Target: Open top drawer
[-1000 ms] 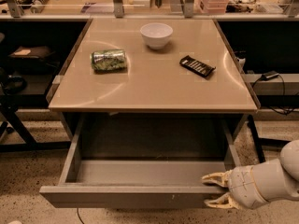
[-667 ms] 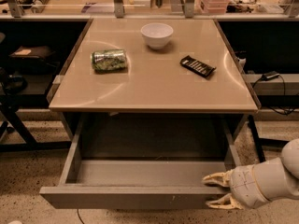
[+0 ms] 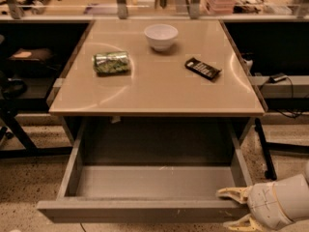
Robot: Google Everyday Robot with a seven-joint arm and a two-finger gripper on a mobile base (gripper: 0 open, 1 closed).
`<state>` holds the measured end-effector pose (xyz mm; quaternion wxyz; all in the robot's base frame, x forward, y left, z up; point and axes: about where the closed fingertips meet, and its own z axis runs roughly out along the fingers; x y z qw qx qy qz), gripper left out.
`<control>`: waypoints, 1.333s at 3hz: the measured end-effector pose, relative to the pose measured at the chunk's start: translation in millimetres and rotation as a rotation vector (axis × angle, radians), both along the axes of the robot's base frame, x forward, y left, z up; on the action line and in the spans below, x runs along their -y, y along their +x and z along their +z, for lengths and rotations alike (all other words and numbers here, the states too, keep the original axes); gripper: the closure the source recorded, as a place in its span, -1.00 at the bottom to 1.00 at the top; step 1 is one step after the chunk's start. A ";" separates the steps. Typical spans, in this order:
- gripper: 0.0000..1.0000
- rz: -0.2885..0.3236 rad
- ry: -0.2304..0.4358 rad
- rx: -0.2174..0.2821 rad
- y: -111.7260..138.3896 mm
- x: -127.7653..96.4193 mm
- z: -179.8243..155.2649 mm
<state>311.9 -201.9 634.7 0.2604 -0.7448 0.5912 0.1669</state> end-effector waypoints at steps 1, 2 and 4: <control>0.71 0.000 0.000 0.000 -0.1 -0.2 2.2; 1.00 0.004 -0.008 -0.002 -9.7 2.3 1.9; 0.14 0.004 -0.008 -0.002 -9.7 2.3 1.9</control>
Offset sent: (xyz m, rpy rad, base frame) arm -0.2062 -0.0891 -0.0034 -0.1421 0.0292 0.0578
